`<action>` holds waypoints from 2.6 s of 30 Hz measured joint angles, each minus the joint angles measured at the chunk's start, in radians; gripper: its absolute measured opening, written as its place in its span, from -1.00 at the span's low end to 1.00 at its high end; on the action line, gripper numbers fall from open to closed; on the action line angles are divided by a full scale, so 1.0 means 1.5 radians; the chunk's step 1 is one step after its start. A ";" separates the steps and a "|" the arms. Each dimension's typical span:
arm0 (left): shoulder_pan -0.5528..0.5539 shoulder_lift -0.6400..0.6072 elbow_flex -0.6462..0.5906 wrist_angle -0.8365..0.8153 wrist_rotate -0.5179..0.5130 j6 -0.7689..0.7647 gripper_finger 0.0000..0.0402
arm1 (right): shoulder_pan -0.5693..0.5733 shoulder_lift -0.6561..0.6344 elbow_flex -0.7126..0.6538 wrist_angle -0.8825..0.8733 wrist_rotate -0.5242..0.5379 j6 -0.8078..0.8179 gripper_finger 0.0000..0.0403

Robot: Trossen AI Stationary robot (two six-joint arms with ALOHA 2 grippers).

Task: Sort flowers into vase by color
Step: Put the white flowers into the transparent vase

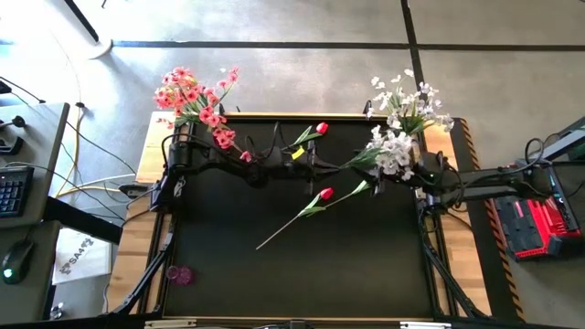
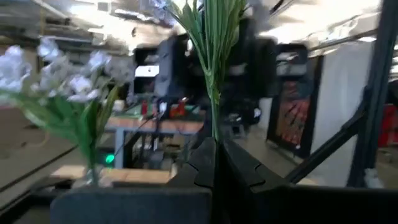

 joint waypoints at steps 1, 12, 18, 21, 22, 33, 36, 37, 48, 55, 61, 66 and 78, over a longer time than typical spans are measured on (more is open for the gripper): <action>-0.001 0.000 0.000 -0.008 -0.005 0.004 -1.00 | 0.002 0.007 0.003 0.000 0.000 0.000 0.01; -0.005 0.000 0.001 -0.085 -0.010 -0.012 -0.88 | 0.009 0.037 0.011 -0.061 0.052 0.015 -0.92; -0.005 0.000 0.000 -0.280 -0.039 0.062 -0.63 | 0.024 0.024 0.092 -0.391 0.219 0.062 -0.97; -0.007 0.000 0.000 -0.366 -0.090 0.089 -0.55 | 0.044 0.023 0.156 -0.561 0.300 0.088 -0.99; -0.007 0.000 0.000 -0.392 -0.107 0.093 -0.53 | 0.050 0.023 0.178 -0.627 0.327 0.105 -0.99; -0.006 0.000 0.000 -0.402 -0.144 0.100 -0.51 | 0.067 0.016 0.358 -1.047 0.608 0.253 -1.00; -0.005 0.000 0.000 -0.400 -0.145 0.100 -0.51 | 0.064 0.001 0.370 -1.057 0.639 0.260 -1.00; -0.005 0.000 0.000 -0.400 -0.145 0.100 -0.51 | 0.063 -0.005 0.370 -1.057 0.653 0.261 -1.00; -0.005 0.000 0.000 -0.398 -0.145 0.109 -0.51 | -0.017 -0.039 0.370 -1.074 0.659 0.264 -1.00; -0.005 0.000 0.000 -0.391 -0.147 0.109 -0.51 | -0.069 -0.035 0.364 -1.069 0.625 0.238 -1.00; -0.005 0.000 0.000 -0.391 -0.147 0.109 -0.51 | -0.111 -0.039 0.363 -1.013 0.573 0.175 -1.00; -0.005 0.000 0.000 -0.391 -0.147 0.109 -0.51 | -0.151 -0.039 0.363 -0.978 0.524 0.130 -1.00; -0.005 0.000 0.000 -0.392 -0.147 0.109 -0.51 | -0.221 -0.044 0.402 -0.985 0.459 0.082 -1.00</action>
